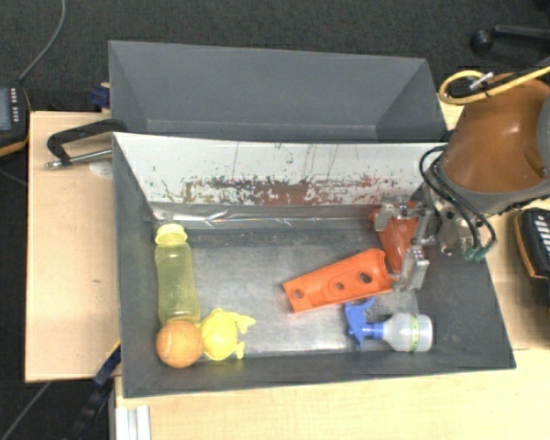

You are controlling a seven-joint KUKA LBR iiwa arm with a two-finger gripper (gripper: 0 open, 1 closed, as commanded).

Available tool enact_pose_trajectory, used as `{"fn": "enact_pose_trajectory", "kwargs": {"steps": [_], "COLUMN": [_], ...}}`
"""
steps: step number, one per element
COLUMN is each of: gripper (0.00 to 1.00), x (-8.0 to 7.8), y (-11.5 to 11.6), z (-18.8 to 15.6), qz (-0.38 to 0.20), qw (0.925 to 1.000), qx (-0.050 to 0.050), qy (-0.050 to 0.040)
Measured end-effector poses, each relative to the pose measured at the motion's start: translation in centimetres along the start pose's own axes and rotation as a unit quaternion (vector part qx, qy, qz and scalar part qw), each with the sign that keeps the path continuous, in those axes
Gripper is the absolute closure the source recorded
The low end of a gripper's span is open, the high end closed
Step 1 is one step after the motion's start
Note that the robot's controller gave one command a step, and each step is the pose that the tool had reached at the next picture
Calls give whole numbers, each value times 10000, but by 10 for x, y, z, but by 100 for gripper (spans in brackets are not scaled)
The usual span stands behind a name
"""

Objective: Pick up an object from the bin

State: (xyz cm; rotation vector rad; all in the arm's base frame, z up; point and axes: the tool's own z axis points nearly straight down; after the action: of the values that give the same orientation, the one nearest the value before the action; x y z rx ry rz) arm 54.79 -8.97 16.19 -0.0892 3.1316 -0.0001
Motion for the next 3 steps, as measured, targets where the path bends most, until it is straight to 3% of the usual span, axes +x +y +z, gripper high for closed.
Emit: {"fn": "enact_pose_trajectory", "kwargs": {"steps": [1, 2, 3], "gripper": [0, 0, 100], "x": [0, 9, 11], "y": [0, 23, 46], "z": [0, -50, 77], "qz": [0, -301, -1274], "qw": [10000, 9995, 9918], "qx": [0, -4, 2], "qy": [0, 14, -26]}}
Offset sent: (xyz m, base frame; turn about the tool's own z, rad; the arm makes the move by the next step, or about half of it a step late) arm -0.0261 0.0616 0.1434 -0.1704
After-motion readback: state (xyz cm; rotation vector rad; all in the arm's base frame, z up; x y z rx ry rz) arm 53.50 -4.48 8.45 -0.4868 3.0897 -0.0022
